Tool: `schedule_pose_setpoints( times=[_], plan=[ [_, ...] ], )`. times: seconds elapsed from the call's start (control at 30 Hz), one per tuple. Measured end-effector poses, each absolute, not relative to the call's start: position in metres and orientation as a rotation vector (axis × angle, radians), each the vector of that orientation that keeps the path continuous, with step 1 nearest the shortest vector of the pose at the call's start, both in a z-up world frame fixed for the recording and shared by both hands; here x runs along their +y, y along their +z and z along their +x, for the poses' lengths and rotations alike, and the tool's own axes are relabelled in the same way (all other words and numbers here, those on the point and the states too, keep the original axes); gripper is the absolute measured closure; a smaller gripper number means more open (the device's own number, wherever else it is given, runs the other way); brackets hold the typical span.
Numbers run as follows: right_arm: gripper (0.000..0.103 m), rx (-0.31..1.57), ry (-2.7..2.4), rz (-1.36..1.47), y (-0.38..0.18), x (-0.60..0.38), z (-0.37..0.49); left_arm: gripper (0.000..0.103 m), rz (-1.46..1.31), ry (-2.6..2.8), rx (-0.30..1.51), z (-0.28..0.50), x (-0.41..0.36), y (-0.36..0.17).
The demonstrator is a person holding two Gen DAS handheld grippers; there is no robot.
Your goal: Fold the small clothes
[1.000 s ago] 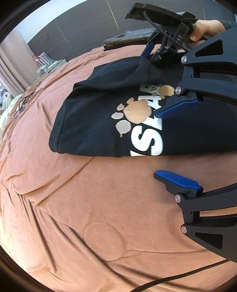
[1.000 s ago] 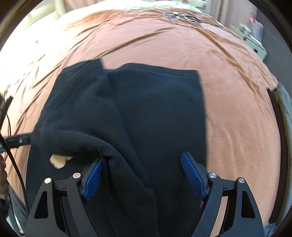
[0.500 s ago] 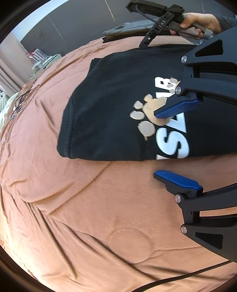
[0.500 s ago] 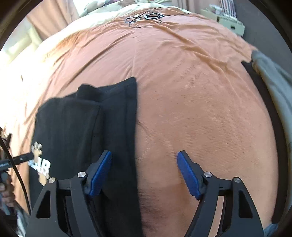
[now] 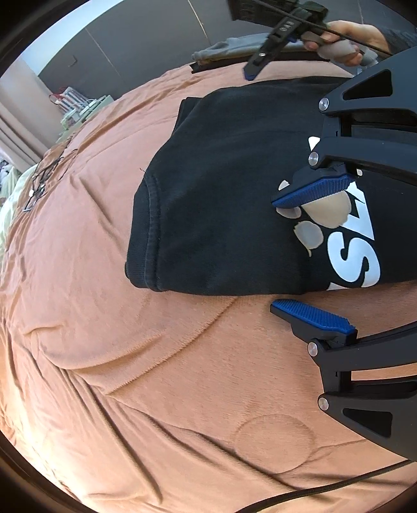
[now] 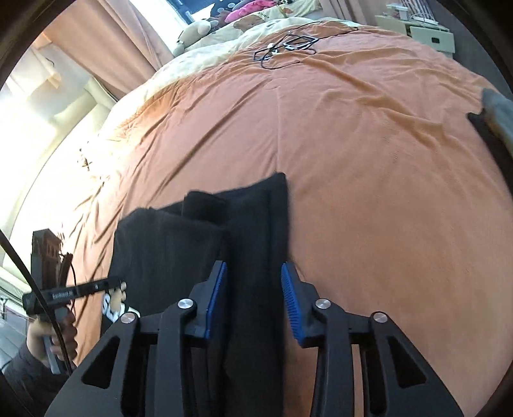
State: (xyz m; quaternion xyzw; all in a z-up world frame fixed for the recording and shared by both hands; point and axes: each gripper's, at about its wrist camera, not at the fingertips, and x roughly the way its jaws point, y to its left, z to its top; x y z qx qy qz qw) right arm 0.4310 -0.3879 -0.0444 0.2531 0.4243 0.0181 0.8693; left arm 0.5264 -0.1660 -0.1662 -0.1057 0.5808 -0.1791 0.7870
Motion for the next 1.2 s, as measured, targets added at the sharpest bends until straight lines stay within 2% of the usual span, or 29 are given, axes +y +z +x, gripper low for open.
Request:
schedule_pose_setpoints(
  times=[0.33,0.43,0.53,0.93,1.13,1.2],
  plan=[
    [0.075,0.935,0.041,0.515,-0.068,-0.391,0.483,0.043,-0.273,-0.397,1.236,0.537,-0.16,-0.17],
    [0.085,0.943,0.032,0.51,-0.067,-0.391,0.491,0.043,-0.291,-0.399,1.231,0.541,-0.157,-0.171],
    [0.102,0.943,0.021,0.5,-0.063,-0.391,0.491,0.043,-0.29,-0.402,1.224,0.544,-0.155,-0.171],
    [0.103,0.844,-0.055,0.443,-0.03,-0.386,0.469,0.05,-0.362,-0.38,1.205,0.555,-0.143,-0.172],
    [0.103,0.872,-0.068,0.464,-0.043,-0.387,0.478,0.064,-0.396,-0.358,1.194,0.565,-0.135,-0.175],
    [0.103,0.879,-0.075,0.464,-0.044,-0.386,0.48,0.075,-0.409,-0.355,1.195,0.57,-0.133,-0.176]
  ],
)
